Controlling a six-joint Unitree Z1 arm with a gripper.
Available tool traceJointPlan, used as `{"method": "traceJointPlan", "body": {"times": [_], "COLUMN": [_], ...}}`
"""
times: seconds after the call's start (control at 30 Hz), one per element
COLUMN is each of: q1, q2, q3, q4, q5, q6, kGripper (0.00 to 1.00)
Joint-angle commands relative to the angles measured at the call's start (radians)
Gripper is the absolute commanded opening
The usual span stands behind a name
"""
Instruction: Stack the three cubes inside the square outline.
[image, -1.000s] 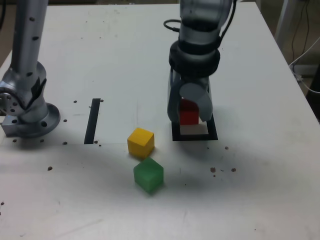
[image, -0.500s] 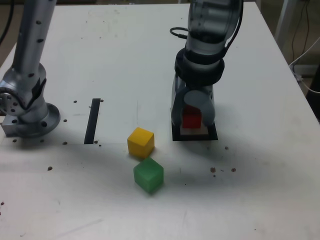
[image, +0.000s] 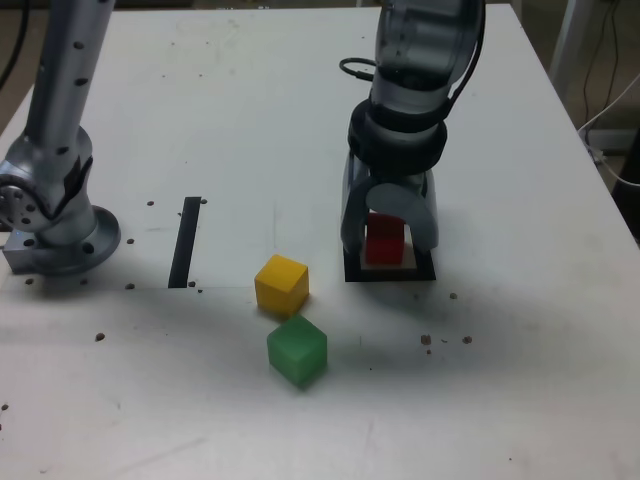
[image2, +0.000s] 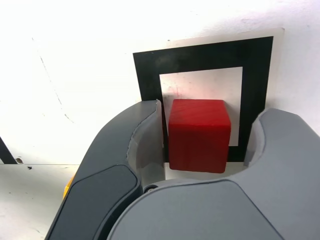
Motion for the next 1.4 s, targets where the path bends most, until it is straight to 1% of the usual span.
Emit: {"method": "traceJointPlan", "body": {"times": [0.0, 0.13, 0.3, 0.4, 0.5, 0.6, 0.73, 0.9, 1.0, 1.13, 1.37], "q1": [0.002, 0.002, 0.002, -0.002, -0.016, -0.044, -0.093, -0.149, -0.177, -0.208, -0.235], "q2": [-0.028, -0.09, -0.194, -0.252, -0.293, -0.326, -0.35, -0.356, -0.353, -0.34, -0.32], "q3": [0.004, 0.01, 0.021, 0.052, 0.106, 0.175, 0.267, 0.367, 0.411, 0.438, 0.448], "q4": [0.008, 0.039, 0.122, 0.143, 0.139, 0.138, 0.11, 0.024, -0.021, -0.069, -0.097], "q5": [-0.001, -0.005, -0.015, -0.017, -0.019, -0.021, -0.028, -0.052, -0.057, -0.055, -0.052], "q6": [0.001, 0.001, 0.015, 0.08, 0.158, 0.202, 0.219, 0.216, 0.21, 0.202, 0.195], "kGripper": [0.99, 0.99, 0.99, 0.99, 0.99, 0.99, 0.99, 0.99, 0.99, 0.98, 0.94]}}
